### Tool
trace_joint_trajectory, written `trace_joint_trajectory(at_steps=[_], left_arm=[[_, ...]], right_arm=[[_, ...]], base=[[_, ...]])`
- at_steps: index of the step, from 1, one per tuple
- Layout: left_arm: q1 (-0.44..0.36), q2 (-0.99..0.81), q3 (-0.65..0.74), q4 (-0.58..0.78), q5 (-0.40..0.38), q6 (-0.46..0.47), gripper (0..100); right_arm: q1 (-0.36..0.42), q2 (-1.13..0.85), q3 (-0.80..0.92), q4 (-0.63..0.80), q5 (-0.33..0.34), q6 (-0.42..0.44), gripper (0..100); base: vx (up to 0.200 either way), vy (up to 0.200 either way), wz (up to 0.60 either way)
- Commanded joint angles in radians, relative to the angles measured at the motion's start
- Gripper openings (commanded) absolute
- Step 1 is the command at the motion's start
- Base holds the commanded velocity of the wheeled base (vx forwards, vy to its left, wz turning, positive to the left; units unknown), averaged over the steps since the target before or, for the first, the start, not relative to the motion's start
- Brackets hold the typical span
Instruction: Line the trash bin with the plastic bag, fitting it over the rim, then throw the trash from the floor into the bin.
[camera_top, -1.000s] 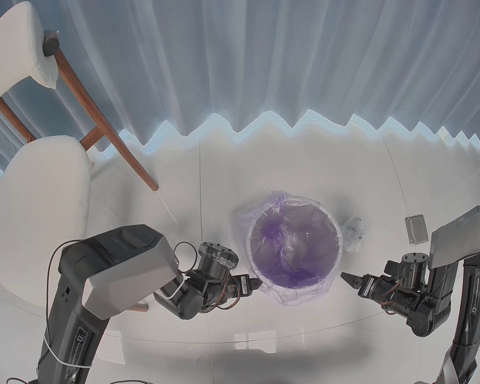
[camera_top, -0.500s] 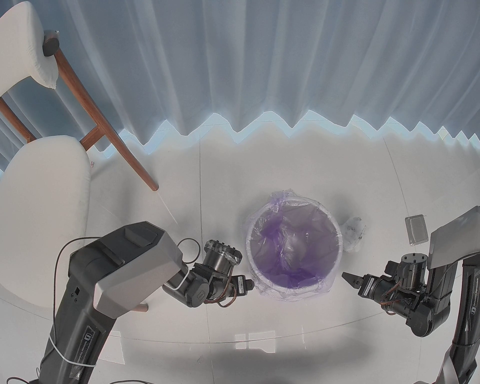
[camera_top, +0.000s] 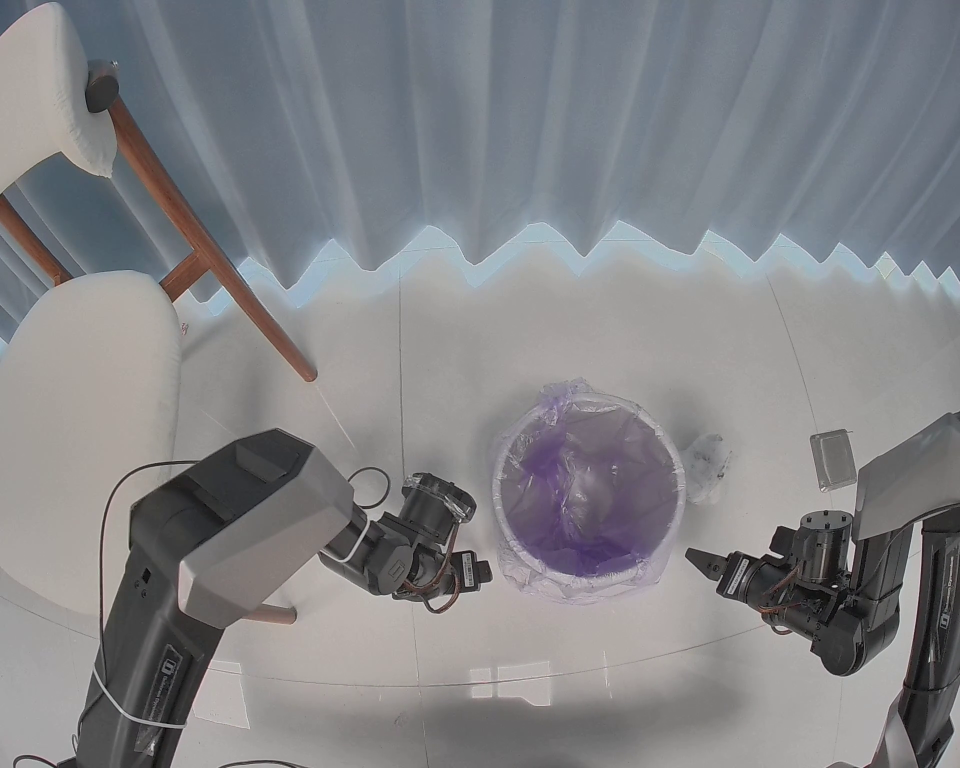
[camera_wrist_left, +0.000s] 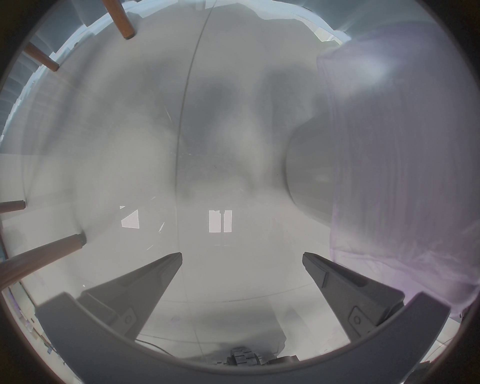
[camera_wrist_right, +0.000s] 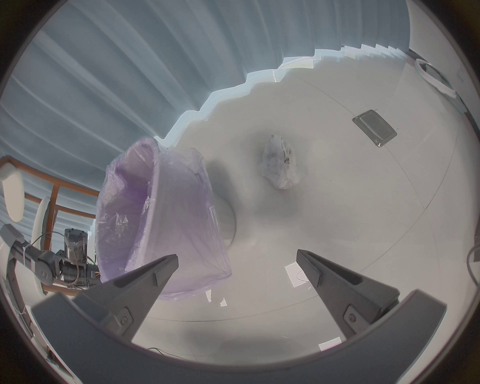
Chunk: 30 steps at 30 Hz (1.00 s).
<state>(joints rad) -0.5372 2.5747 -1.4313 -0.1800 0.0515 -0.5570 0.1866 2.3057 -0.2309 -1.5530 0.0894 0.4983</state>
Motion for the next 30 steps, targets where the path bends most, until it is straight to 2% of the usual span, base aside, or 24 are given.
trace_joint_trajectory(at_steps=[1, 3, 4, 5, 6, 8, 10, 15, 20, 28, 30], left_arm=[[0.016, -0.289, 0.255, -0.004, -0.024, -0.001, 100], [0.017, -0.404, 0.342, -0.006, -0.045, -0.001, 100], [0.017, -0.404, 0.342, -0.006, -0.045, -0.001, 100], [0.008, -0.505, 0.399, -0.012, -0.116, -0.001, 100], [0.003, -0.534, 0.402, -0.015, -0.148, -0.003, 100], [-0.006, -0.562, 0.390, -0.019, -0.174, -0.004, 100], [-0.027, -0.564, 0.318, -0.015, -0.176, -0.007, 100], [-0.075, -0.413, 0.064, 0.077, -0.113, -0.093, 100], [-0.112, -0.301, -0.132, 0.228, -0.105, -0.221, 100], [-0.161, -0.225, -0.265, 0.373, -0.099, -0.250, 100], [-0.176, -0.208, -0.281, 0.430, -0.073, -0.250, 100]], right_arm=[[-0.004, -0.046, 0.002, -0.015, 0.013, 0.062, 100], [-0.004, -0.049, 0.007, -0.015, 0.018, 0.065, 100], [-0.004, -0.049, 0.007, -0.015, 0.018, 0.065, 100], [0.001, -0.043, 0.016, -0.015, 0.018, 0.066, 100], [0.002, -0.039, 0.019, -0.015, 0.015, 0.065, 100], [0.004, -0.034, 0.022, -0.015, 0.010, 0.065, 100], [0.005, -0.031, 0.025, -0.015, 0.004, 0.063, 100], [0.004, -0.035, 0.025, -0.016, -0.014, 0.063, 100], [0.004, -0.035, 0.028, -0.016, -0.023, 0.066, 100], [0.004, -0.031, 0.027, -0.016, -0.033, 0.066, 100], [0.005, -0.029, 0.025, -0.016, -0.033, 0.066, 100]], base=[[0.000, 0.000, 0.00], [0.000, 0.000, 0.00], [0.000, 0.000, 0.00], [0.000, 0.000, 0.00], [0.000, 0.000, 0.00], [0.000, 0.000, 0.00], [0.000, 0.000, 0.00], [0.000, 0.000, 0.00], [0.000, 0.000, 0.00], [0.000, 0.000, 0.00], [0.000, 0.000, 0.00]])
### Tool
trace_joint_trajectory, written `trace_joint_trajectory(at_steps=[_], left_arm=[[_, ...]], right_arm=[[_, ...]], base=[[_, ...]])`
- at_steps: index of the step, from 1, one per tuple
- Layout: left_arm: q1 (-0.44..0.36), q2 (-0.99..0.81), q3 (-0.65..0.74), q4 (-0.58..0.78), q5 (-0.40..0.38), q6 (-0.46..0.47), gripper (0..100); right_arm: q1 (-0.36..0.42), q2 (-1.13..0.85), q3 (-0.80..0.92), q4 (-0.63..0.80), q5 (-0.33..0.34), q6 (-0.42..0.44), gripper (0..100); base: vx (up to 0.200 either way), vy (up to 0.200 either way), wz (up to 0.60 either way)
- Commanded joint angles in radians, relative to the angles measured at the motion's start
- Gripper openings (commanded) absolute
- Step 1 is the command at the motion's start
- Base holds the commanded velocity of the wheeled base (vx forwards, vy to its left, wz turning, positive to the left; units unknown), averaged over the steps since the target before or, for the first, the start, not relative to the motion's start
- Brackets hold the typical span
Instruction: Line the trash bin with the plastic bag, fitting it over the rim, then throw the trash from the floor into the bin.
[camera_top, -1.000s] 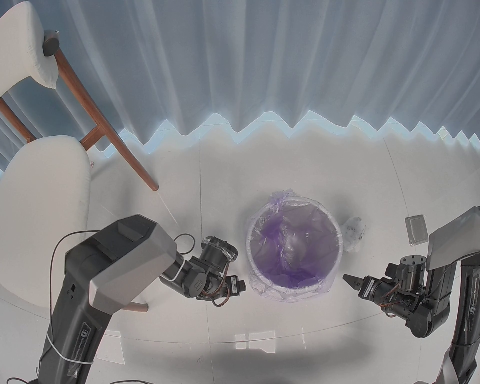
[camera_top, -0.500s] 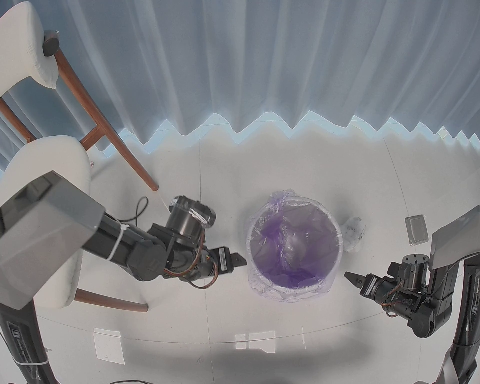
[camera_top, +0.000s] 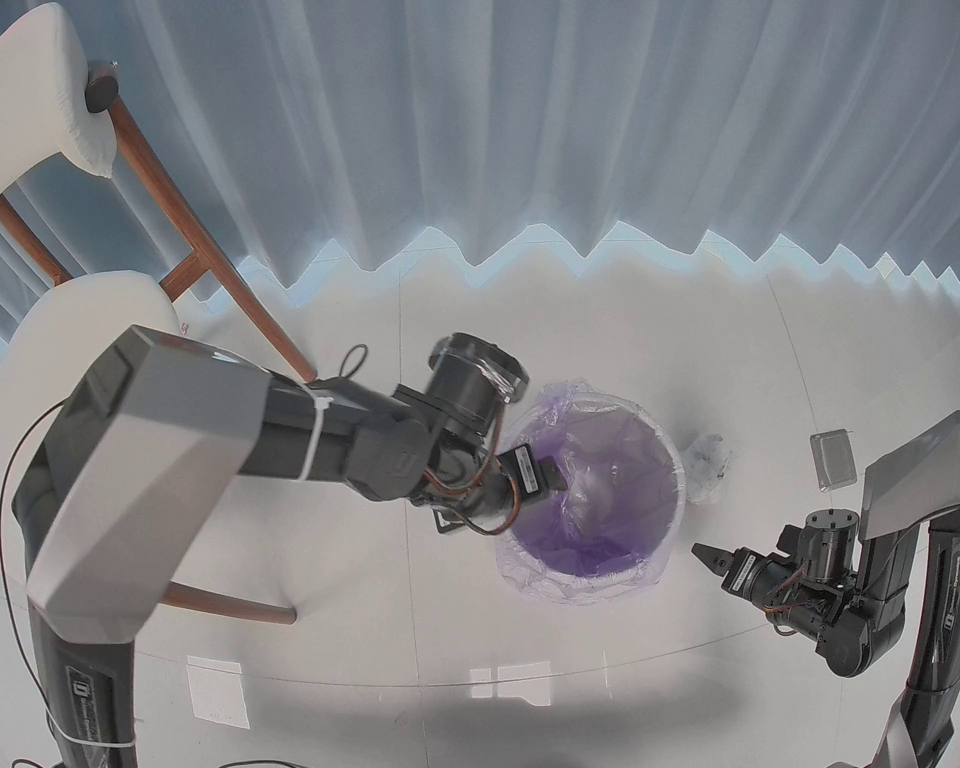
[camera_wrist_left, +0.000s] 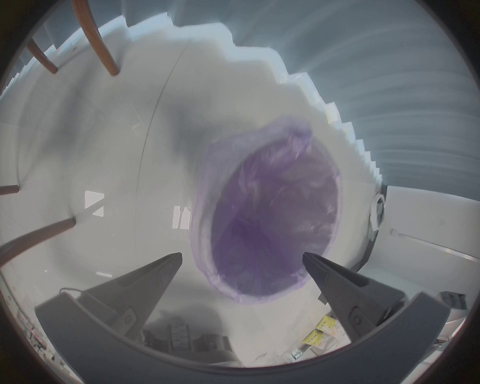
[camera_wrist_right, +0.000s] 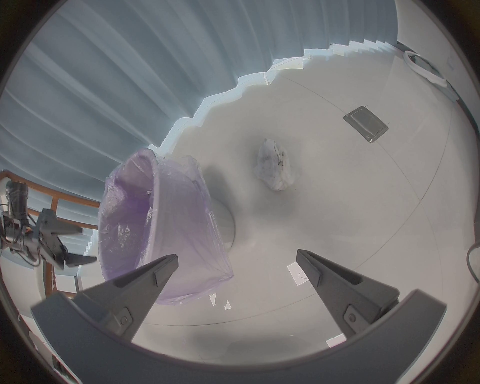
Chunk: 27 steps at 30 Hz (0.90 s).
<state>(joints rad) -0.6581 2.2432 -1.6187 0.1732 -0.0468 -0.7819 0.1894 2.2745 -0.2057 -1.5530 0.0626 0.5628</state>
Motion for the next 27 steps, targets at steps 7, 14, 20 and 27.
trace_joint_trajectory(at_steps=[7, 14, 20, 27], left_arm=[[-0.057, 0.187, -0.102, 0.068, 0.067, -0.028, 100], [-0.054, 0.239, -0.156, 0.068, 0.079, -0.056, 100], [-0.052, 0.259, -0.168, 0.068, 0.110, -0.056, 0], [-0.029, 0.239, -0.194, 0.072, 0.113, -0.034, 0]], right_arm=[[0.002, 0.008, 0.000, -0.016, -0.006, 0.002, 100], [0.002, 0.008, 0.000, -0.016, -0.006, 0.002, 100], [0.004, 0.010, 0.000, -0.016, -0.006, 0.003, 100], [0.002, 0.008, -0.001, -0.016, -0.007, 0.003, 100]], base=[[0.000, 0.000, 0.00], [0.000, 0.000, 0.00], [0.000, 0.000, 0.00], [0.000, 0.000, 0.00]])
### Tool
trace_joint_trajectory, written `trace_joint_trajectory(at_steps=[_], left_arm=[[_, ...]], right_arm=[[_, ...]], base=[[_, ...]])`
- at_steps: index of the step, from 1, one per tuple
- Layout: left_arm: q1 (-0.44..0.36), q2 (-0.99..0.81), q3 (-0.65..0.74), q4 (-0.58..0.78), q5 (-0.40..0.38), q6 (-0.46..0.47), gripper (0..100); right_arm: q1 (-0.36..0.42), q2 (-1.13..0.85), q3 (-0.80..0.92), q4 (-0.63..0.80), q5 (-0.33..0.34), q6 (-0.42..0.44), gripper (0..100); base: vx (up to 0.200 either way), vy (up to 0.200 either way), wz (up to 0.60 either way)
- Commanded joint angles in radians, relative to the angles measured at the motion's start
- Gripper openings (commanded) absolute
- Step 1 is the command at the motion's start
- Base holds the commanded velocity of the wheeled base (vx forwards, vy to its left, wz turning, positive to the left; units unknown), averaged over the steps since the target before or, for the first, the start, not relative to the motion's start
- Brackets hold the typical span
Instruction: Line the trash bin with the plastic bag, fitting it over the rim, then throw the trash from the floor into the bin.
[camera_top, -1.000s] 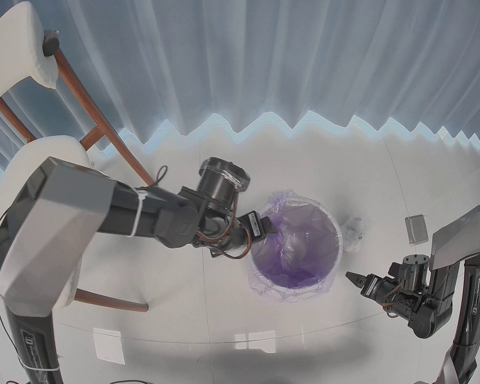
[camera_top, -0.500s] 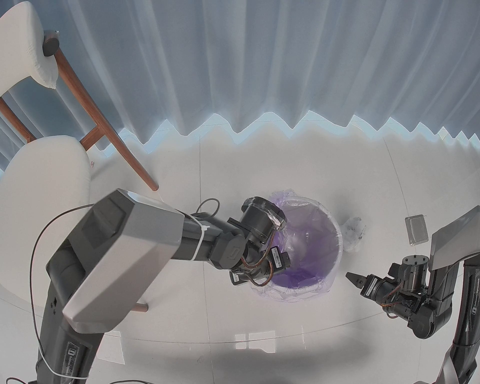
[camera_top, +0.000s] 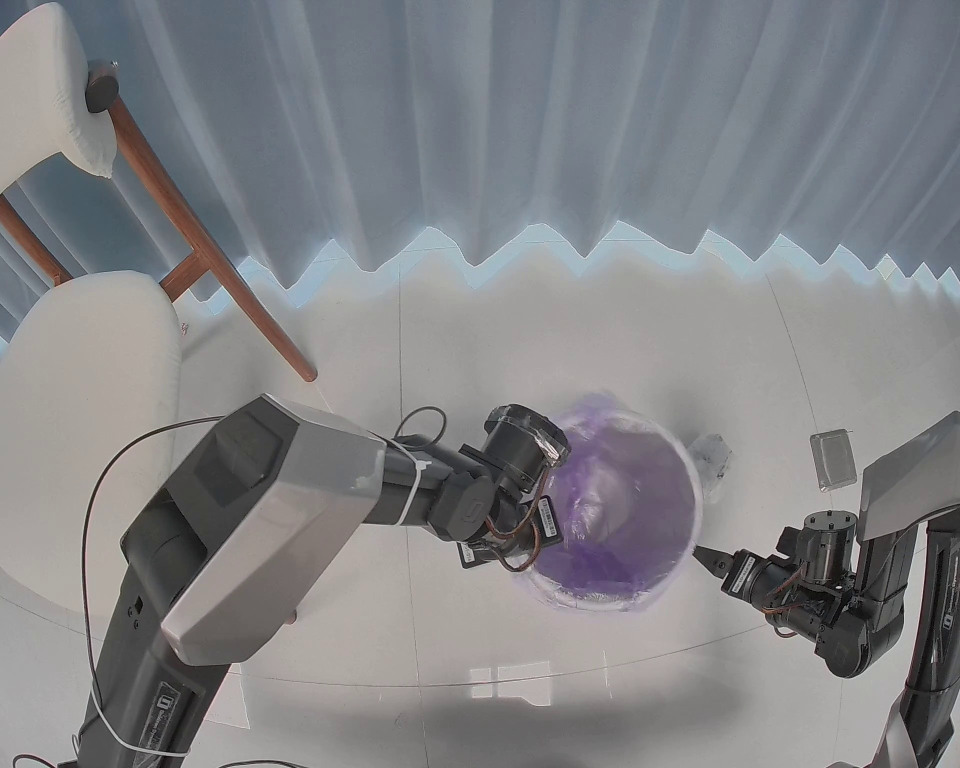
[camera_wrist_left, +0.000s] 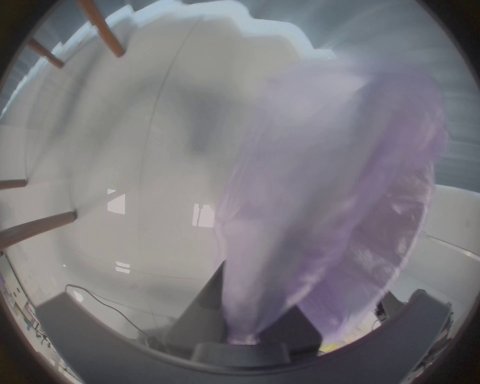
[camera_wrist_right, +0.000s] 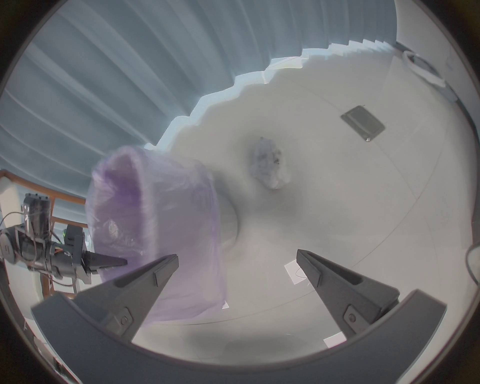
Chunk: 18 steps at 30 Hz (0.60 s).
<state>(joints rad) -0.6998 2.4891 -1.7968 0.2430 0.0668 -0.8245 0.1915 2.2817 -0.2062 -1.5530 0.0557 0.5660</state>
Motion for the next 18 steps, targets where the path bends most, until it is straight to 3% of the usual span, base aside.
trace_joint_trajectory(at_steps=[1, 10, 11, 15, 18], left_arm=[[0.034, -0.018, -0.036, 0.012, -0.001, 0.036, 0], [0.152, -0.018, -0.122, 0.029, 0.024, 0.400, 0], [0.152, -0.018, -0.122, 0.029, 0.024, 0.400, 0], [0.187, -0.015, -0.159, 0.019, 0.011, 0.611, 0], [0.187, -0.015, -0.173, 0.018, -0.007, 0.683, 0]], right_arm=[[0.000, -0.001, 0.001, -0.016, -0.001, 0.002, 100], [0.002, 0.001, 0.001, -0.016, -0.001, 0.002, 100], [0.002, 0.001, 0.001, -0.016, -0.001, 0.002, 100], [0.002, 0.001, 0.004, -0.016, -0.001, 0.000, 100], [0.003, 0.001, 0.002, -0.016, 0.001, -0.006, 100]], base=[[0.000, 0.000, 0.00], [0.000, 0.000, 0.00], [0.000, 0.000, 0.00], [0.000, 0.000, 0.00], [0.000, 0.000, 0.00]])
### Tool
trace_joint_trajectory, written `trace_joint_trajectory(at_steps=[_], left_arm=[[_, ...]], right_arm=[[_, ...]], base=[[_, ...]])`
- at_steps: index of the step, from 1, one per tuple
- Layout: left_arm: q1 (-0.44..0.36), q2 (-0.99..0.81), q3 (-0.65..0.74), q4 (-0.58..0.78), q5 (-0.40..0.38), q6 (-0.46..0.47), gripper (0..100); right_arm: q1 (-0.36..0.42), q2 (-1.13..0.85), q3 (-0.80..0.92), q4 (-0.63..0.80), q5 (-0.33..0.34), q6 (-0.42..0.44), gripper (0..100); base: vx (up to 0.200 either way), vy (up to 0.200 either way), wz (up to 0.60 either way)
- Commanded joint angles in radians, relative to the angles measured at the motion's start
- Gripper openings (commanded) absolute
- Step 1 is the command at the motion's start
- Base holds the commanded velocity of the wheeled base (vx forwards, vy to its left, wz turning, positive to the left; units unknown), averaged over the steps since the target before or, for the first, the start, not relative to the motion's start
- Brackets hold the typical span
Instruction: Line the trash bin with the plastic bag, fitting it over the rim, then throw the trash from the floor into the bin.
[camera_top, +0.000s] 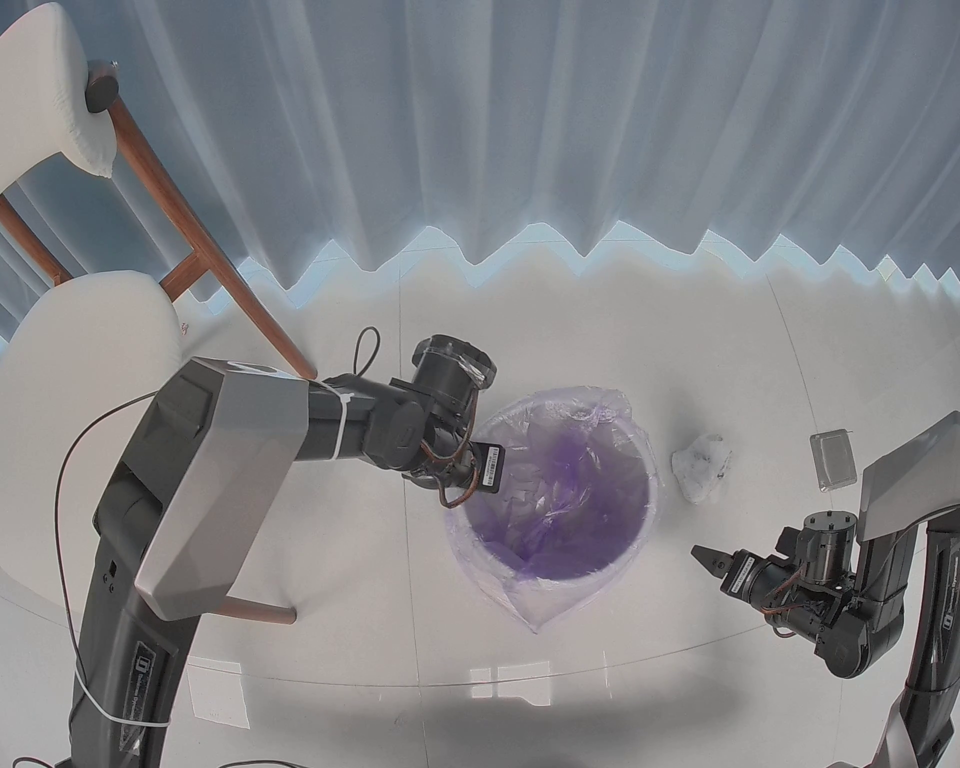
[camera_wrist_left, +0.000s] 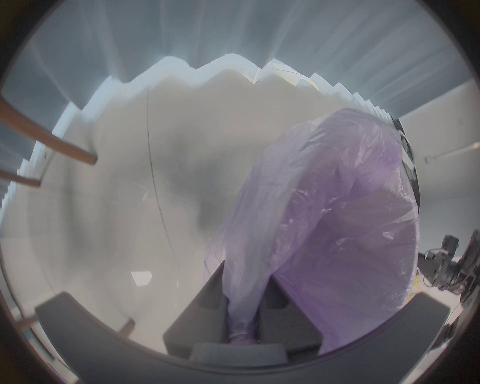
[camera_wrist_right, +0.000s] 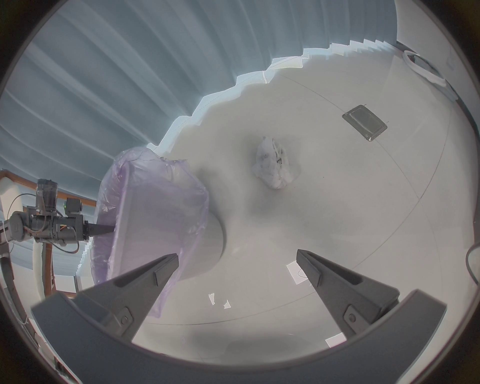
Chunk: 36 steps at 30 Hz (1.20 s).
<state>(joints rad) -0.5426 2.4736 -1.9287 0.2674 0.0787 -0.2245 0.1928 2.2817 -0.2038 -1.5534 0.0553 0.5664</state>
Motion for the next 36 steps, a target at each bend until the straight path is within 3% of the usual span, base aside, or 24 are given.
trace_joint_trajectory(at_steps=[1, 6, 7, 12, 20, 21, 32, 36], left_arm=[[0.026, 0.001, -0.055, -0.007, -0.043, 0.100, 0], [0.026, 0.004, -0.071, -0.010, -0.076, 0.212, 0], [0.033, 0.010, -0.071, -0.013, -0.080, 0.304, 0], [0.047, 0.021, -0.071, -0.014, -0.129, 0.496, 0], [0.033, 0.033, -0.071, -0.085, -0.129, 0.528, 0], [0.035, 0.031, -0.071, -0.080, -0.132, 0.531, 100], [0.038, -0.015, -0.071, -0.096, -0.134, 0.488, 100], [0.030, -0.091, -0.071, -0.086, -0.134, 0.392, 100]], right_arm=[[0.004, 0.001, 0.000, -0.016, 0.001, -0.008, 100], [0.014, 0.002, 0.000, -0.016, 0.001, -0.006, 100], [0.024, 0.002, 0.000, -0.016, 0.001, -0.006, 100], [0.047, 0.004, -0.005, -0.016, 0.001, -0.010, 100], [0.050, 0.016, -0.008, -0.016, 0.001, -0.010, 100], [0.050, 0.016, -0.006, -0.016, 0.003, -0.010, 100], [0.050, 0.030, -0.014, -0.016, 0.003, -0.003, 100], [0.037, 0.056, -0.052, -0.016, 0.001, 0.000, 100]], base=[[0.000, 0.000, 0.00], [0.000, 0.000, 0.00], [0.000, 0.000, 0.00], [0.000, 0.000, 0.00], [0.000, 0.000, 0.00], [0.000, 0.000, 0.00], [0.000, 0.000, 0.00], [0.000, 0.000, 0.00]])
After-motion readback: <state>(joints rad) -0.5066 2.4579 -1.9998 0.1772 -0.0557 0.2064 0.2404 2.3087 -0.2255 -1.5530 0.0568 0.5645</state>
